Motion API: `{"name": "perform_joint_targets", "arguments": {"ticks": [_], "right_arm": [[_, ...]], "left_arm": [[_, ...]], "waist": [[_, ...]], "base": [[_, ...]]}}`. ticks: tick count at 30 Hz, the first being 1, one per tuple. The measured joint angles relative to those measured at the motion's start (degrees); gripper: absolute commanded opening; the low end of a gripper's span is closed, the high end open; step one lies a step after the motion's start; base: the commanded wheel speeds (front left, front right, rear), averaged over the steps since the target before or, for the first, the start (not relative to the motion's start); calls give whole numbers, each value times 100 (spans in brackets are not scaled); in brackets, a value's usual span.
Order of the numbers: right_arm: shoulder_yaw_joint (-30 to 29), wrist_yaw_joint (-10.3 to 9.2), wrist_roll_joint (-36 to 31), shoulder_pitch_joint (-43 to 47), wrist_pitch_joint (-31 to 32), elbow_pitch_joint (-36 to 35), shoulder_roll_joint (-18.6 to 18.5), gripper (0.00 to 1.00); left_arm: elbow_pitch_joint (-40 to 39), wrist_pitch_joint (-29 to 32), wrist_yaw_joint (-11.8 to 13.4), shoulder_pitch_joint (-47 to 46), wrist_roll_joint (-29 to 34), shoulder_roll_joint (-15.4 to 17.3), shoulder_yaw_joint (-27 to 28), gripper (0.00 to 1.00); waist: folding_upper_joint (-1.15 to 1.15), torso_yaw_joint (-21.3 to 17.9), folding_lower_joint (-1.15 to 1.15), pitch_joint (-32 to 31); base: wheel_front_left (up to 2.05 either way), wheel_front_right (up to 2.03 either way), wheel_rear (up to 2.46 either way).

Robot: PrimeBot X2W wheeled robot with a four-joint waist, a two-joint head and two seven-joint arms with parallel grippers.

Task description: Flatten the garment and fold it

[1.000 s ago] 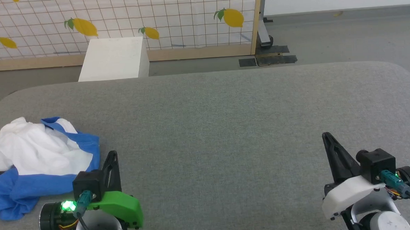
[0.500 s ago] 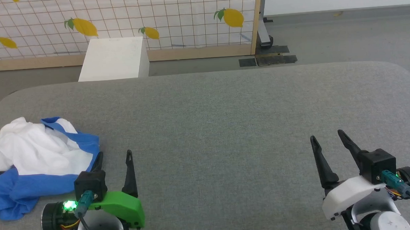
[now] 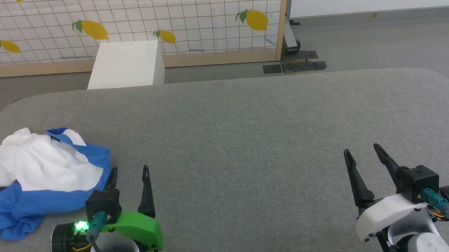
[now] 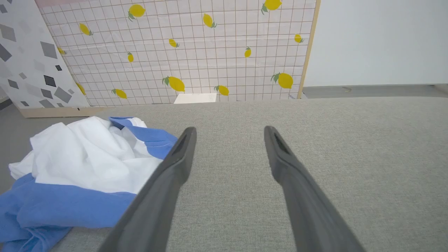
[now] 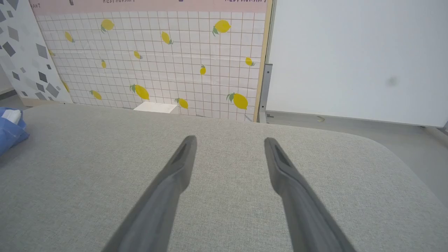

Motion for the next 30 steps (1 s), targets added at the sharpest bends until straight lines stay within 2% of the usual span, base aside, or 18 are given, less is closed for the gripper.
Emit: {"name": "perform_joint_targets", "arguments": {"ticks": [15,29,30], "right_arm": [[-45,0,124,65,-176,157,0,100],[-84,0,237,80,-334,277,0,100],[-89,0,268,82,-378,298,0,100]], "left_arm": [[57,-175,130,-1,-94,7,-21,100],[90,-335,243,4,-252,16,-35,100],[104,-370,254,5,-257,18,-45,100]], "waist": [[0,396,0,-39],[0,1065,0,-54],[0,1210,0,-56]], "base": [[0,0,0],[0,0,0],[0,0,0]]}}
